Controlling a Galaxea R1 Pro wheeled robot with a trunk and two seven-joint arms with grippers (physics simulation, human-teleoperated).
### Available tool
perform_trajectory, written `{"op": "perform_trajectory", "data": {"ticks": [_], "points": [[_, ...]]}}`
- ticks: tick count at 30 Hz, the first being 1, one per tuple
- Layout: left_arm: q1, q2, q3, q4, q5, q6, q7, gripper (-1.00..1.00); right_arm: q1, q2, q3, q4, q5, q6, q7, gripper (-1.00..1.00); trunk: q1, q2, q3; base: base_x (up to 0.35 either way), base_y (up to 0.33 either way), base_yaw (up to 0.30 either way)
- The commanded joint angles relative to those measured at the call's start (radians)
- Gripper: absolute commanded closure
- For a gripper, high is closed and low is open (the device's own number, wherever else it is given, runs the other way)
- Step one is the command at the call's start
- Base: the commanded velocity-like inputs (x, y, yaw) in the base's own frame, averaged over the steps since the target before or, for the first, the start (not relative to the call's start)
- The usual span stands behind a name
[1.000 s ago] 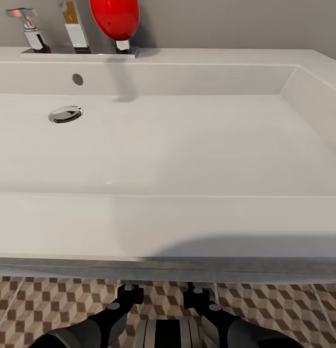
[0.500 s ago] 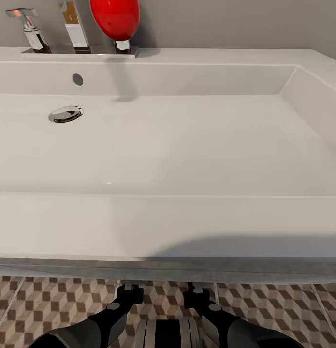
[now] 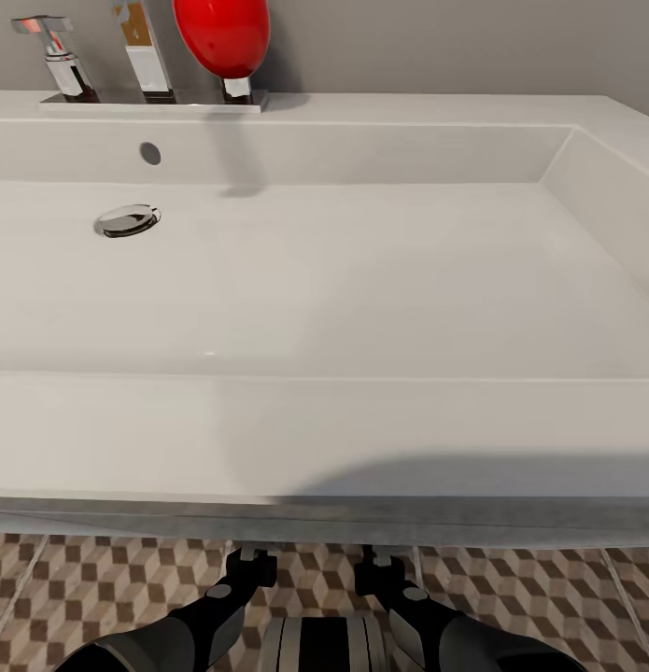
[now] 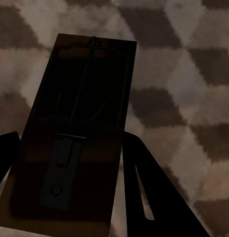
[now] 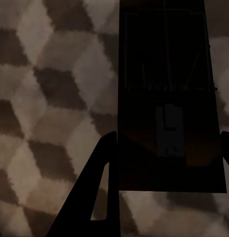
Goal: Take the four mousetraps from the cabinet in the bathroom and place them on the bathroom floor. Make sure all four end up on the same floor surface, and ensure that at least two of them are either under or directly next to the same bathroom sink.
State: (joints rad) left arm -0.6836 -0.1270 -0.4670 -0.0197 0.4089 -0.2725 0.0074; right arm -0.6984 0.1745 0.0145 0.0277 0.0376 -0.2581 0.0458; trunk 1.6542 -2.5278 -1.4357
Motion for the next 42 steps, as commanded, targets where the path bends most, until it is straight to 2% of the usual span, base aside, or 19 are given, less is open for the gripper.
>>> {"op": "perform_trajectory", "data": {"ticks": [1, 2, 3, 42], "points": [[-0.001, 0.000, -0.009, 0.001, 0.005, -0.004, 0.002, 1.00, -0.001, 0.000, 0.001, 0.003, 0.003, -0.005, 0.000, 1.00, 0.000, 0.000, -0.001, 0.000, 0.000, 0.000], [-0.001, 0.001, -0.009, 0.001, 0.005, -0.004, 0.002, 1.00, -0.001, 0.000, 0.001, 0.002, 0.003, -0.005, 0.000, 1.00, 0.000, 0.000, -0.001, 0.000, 0.000, 0.000], [-0.001, 0.002, -0.009, 0.001, 0.005, -0.004, 0.002, 1.00, -0.001, 0.000, 0.001, 0.002, 0.003, -0.005, 0.000, -1.00, 0.000, 0.000, -0.001, 0.000, 0.000, 0.000], [-0.001, 0.004, -0.009, 0.000, 0.004, 0.001, -0.006, 1.00, -0.001, 0.000, -0.001, 0.002, 0.001, -0.004, 0.000, -1.00, 0.000, 0.000, -0.001, 0.000, 0.000, 0.000]]}}
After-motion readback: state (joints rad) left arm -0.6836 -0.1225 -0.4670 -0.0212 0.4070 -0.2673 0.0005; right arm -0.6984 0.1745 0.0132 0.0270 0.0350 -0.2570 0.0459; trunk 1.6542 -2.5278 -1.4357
